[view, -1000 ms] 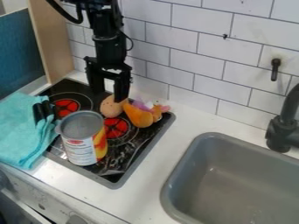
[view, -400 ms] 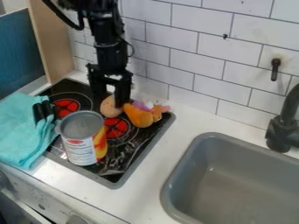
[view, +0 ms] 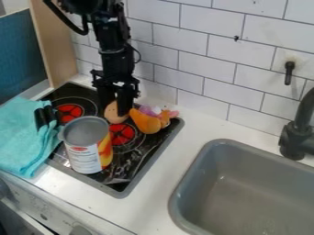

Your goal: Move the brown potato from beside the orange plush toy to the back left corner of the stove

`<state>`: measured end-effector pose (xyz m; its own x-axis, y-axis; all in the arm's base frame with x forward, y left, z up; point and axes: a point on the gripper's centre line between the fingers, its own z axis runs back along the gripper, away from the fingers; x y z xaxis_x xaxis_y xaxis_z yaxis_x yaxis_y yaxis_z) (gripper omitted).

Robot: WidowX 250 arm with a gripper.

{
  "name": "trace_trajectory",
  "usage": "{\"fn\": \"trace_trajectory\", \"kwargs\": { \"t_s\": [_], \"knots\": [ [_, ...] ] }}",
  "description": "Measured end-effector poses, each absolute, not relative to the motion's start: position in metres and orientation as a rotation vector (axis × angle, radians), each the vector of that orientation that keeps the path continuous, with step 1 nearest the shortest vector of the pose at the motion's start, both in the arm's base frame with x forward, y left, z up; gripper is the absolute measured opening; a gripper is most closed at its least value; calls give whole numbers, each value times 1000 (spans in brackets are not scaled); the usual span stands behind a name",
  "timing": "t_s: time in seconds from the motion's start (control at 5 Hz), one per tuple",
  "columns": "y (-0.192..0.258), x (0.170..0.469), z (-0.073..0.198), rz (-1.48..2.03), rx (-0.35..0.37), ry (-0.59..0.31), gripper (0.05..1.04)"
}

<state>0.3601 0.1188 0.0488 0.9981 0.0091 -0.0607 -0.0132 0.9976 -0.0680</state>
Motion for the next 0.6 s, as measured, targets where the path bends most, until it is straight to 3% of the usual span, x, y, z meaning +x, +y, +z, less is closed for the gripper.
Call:
{"fn": "trace_trajectory", "kwargs": {
  "t_s": [0.4,0.6],
  "knots": [
    [128,358,63,47,-88,20,594],
    [156,363,107,104,-73,-106,594]
  ]
}}
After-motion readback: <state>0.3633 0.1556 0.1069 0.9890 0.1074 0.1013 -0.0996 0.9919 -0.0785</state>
